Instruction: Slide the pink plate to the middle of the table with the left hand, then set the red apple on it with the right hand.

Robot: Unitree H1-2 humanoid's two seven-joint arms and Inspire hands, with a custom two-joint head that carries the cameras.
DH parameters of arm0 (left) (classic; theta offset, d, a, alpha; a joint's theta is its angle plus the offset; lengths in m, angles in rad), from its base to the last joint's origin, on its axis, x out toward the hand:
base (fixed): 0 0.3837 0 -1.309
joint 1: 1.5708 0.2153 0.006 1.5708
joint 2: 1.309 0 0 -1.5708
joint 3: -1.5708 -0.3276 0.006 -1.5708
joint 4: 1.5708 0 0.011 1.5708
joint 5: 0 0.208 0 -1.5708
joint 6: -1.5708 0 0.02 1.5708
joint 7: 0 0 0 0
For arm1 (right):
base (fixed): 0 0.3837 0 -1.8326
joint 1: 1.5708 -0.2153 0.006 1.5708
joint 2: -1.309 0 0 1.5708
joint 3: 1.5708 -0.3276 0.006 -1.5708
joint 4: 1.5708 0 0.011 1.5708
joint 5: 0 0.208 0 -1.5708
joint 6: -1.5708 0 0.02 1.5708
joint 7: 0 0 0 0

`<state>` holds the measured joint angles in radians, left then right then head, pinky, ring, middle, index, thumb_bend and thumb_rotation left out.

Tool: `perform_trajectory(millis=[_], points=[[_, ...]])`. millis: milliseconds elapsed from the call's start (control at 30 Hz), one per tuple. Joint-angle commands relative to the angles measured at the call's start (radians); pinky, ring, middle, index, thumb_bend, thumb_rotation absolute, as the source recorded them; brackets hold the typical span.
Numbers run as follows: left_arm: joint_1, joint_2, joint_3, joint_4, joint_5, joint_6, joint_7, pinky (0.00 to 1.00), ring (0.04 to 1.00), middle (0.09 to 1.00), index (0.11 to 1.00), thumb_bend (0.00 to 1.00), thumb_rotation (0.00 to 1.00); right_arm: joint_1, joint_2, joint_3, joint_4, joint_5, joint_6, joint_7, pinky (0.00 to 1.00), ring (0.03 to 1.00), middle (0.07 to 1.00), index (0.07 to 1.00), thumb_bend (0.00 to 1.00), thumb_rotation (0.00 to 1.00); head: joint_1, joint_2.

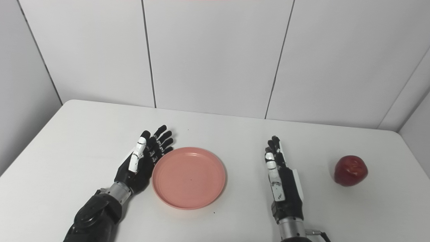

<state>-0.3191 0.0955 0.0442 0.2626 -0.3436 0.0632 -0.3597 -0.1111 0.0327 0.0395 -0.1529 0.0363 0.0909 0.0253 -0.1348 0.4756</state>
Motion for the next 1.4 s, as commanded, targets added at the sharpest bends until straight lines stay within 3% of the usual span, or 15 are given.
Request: perform_trajectory(millis=[0,433,833,1367], points=[[-0.031,-0.005,-0.010,-0.005,0.003,-0.018,-0.012,1.00,1.000,1.000,0.987,0.62,1.00,-0.034,0.013,0.005,-0.034,-0.008,0.000,-0.008,1.00,0.981,0.979,0.986,0.62,0.91,-0.011,0.000],[-0.033,-0.028,-0.047,-0.023,0.028,-0.020,-0.008,1.00,1.000,1.000,0.985,0.62,1.00,-0.036,0.018,0.004,-0.031,-0.019,-0.009,-0.014,1.00,0.976,0.973,0.987,0.64,0.91,-0.005,0.007],[-0.030,-0.051,-0.081,-0.022,0.065,-0.064,-0.008,1.00,1.000,1.000,1.000,0.63,1.00,-0.038,0.020,0.009,-0.026,-0.024,-0.009,-0.012,1.00,0.977,0.975,0.987,0.64,0.92,-0.019,0.004],[-0.017,-0.080,-0.093,-0.076,0.090,-0.025,0.023,1.00,1.000,1.000,1.000,0.63,1.00,-0.036,0.022,0.013,-0.031,-0.034,-0.005,-0.017,1.00,0.972,0.969,0.981,0.65,0.92,-0.023,0.008]])
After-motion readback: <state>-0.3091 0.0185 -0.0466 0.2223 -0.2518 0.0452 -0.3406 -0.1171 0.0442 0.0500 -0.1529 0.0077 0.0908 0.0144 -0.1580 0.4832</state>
